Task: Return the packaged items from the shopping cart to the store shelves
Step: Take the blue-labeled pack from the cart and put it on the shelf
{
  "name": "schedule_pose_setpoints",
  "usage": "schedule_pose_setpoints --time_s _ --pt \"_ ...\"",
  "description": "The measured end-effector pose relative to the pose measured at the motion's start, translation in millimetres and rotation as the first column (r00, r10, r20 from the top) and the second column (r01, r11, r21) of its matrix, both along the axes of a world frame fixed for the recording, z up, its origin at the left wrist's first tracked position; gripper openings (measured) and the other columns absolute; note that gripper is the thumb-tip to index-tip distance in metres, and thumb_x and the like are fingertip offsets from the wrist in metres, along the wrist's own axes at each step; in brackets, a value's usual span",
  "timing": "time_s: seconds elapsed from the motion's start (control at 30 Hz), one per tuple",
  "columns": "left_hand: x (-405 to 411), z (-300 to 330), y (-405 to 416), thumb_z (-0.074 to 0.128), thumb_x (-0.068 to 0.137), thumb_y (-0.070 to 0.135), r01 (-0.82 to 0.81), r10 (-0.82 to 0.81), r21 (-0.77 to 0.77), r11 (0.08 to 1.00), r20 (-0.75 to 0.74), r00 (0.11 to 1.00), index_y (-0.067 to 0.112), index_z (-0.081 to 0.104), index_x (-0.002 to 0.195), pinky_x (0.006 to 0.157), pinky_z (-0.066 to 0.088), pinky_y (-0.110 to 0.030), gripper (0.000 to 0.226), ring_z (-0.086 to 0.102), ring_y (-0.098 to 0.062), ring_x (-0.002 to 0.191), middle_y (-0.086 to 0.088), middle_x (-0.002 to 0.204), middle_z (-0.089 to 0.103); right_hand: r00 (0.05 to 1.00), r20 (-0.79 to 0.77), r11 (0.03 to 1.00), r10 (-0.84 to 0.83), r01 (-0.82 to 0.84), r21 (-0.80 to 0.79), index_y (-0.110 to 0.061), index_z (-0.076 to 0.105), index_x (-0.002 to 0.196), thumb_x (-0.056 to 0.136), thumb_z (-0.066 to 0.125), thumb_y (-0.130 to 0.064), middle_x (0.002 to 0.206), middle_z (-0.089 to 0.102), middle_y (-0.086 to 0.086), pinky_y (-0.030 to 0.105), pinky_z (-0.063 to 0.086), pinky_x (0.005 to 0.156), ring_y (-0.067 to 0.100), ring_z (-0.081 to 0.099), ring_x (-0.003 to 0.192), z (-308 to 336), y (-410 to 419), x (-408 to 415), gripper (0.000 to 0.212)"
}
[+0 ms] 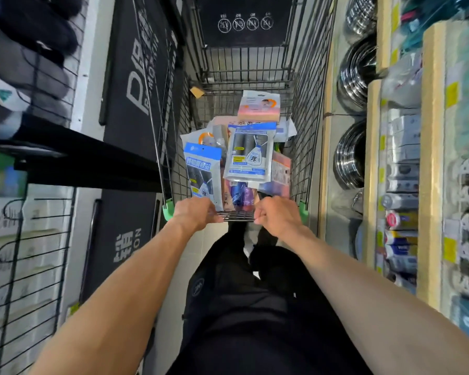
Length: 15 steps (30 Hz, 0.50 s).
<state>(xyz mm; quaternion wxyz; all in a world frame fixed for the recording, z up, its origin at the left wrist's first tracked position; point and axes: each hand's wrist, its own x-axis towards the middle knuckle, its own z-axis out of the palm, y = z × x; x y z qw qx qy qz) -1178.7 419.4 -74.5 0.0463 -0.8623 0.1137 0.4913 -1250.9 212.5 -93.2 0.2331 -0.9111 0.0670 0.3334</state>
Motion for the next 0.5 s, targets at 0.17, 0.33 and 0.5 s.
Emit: schedule_pose_setpoints --time_s 0.17,0.33,0.5 --pt "-18 -11 21 0.054 0.084 0.073 0.041 -0.043 -0.055 0.998 -0.040 0.998 0.032 0.066 0.121 0.095 0.049 -0.037 0.056 0.065 -0.021 0.111 0.003 0.110 0.072 0.988 -0.107 0.992 0.115 -0.109 0.066 -0.030 0.075 0.091 0.083 0.079 -0.031 0.094 0.074 -0.016 0.024 0.048 0.082 0.006 0.067 0.086 8 7 -12 0.009" --pt "-15 -43 42 0.067 0.093 0.039 -0.616 0.653 -0.321 0.720 0.011 0.758 0.012 0.056 0.133 0.100 0.051 -0.040 0.049 0.064 -0.028 0.113 -0.011 0.125 0.067 0.925 -0.319 0.970 0.207 -0.152 0.190 -0.028 0.074 0.087 0.080 0.081 -0.024 0.098 0.075 -0.011 0.031 0.054 0.089 0.008 0.069 0.091 -3 20 -3 0.011" --pt "-4 -79 55 0.072 0.089 0.012 -0.842 0.861 -0.235 0.485 -0.043 0.507 0.005 0.041 0.140 0.108 0.046 -0.040 0.060 0.055 -0.031 0.129 -0.016 0.138 0.057 0.842 -0.434 0.939 0.321 -0.223 0.262 -0.016 0.075 0.105 0.081 0.081 -0.024 0.105 0.073 -0.003 0.026 0.051 0.084 0.014 0.066 0.096 -11 34 12 0.026"
